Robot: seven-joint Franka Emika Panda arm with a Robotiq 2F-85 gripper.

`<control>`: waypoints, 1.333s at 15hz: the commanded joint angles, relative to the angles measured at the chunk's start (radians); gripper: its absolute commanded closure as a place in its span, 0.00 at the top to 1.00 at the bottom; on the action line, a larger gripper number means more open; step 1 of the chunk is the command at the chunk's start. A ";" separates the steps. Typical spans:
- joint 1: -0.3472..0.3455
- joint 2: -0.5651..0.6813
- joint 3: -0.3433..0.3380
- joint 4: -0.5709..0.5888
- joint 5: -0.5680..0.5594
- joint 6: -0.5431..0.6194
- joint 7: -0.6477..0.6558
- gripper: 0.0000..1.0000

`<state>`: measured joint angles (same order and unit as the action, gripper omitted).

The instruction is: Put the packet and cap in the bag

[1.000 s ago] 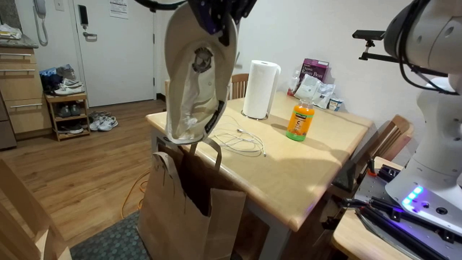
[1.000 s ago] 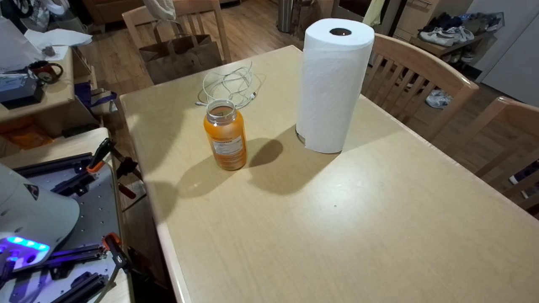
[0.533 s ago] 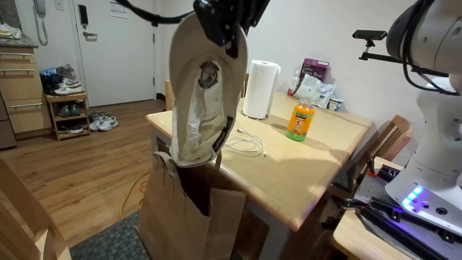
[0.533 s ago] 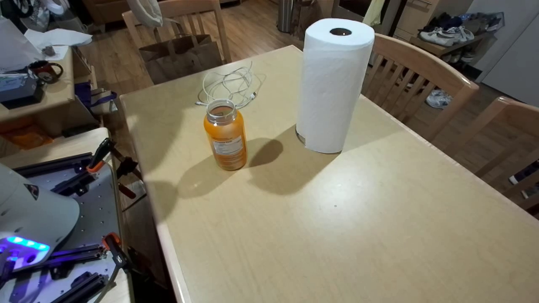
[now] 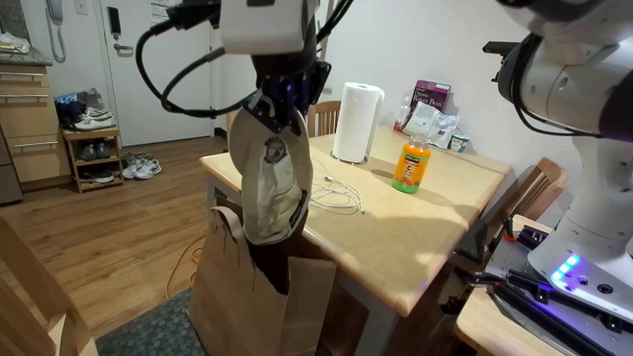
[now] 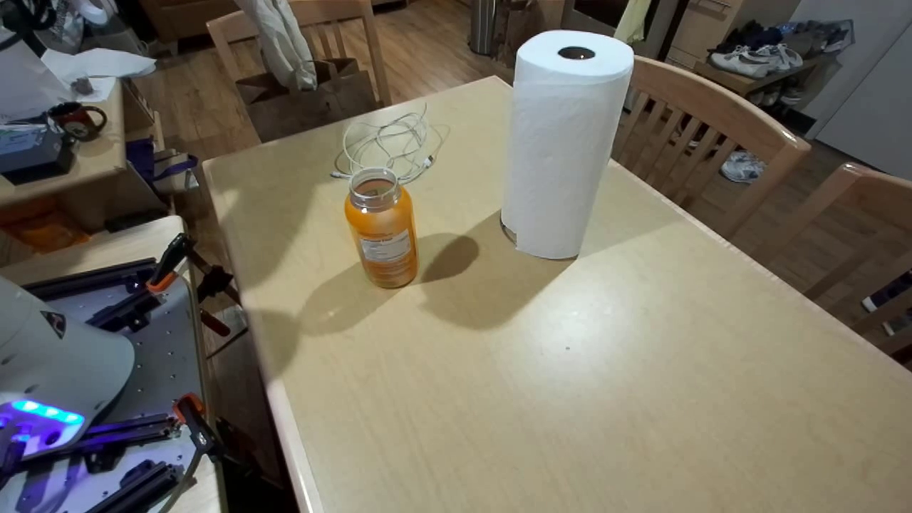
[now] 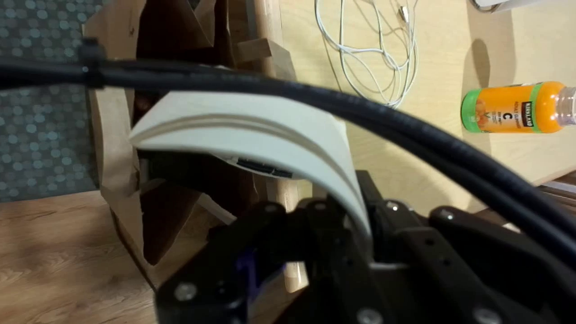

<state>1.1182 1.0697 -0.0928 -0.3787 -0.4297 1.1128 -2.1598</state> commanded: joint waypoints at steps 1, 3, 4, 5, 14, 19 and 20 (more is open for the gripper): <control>-0.034 0.072 0.008 0.047 0.028 0.066 0.034 0.05; -0.046 0.111 0.017 0.050 0.044 0.152 0.069 0.05; -0.050 0.127 0.020 0.047 0.051 0.191 0.075 0.05; -0.053 0.141 0.024 0.045 0.061 0.221 0.083 0.09; -0.016 0.023 -0.041 -0.026 0.026 0.033 0.224 0.75; 0.010 -0.121 -0.056 -0.022 0.020 -0.210 0.349 1.00; 0.003 -0.090 -0.047 -0.033 0.008 -0.148 0.296 0.89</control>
<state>1.1220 1.0044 -0.1576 -0.3672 -0.4105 0.9475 -1.8746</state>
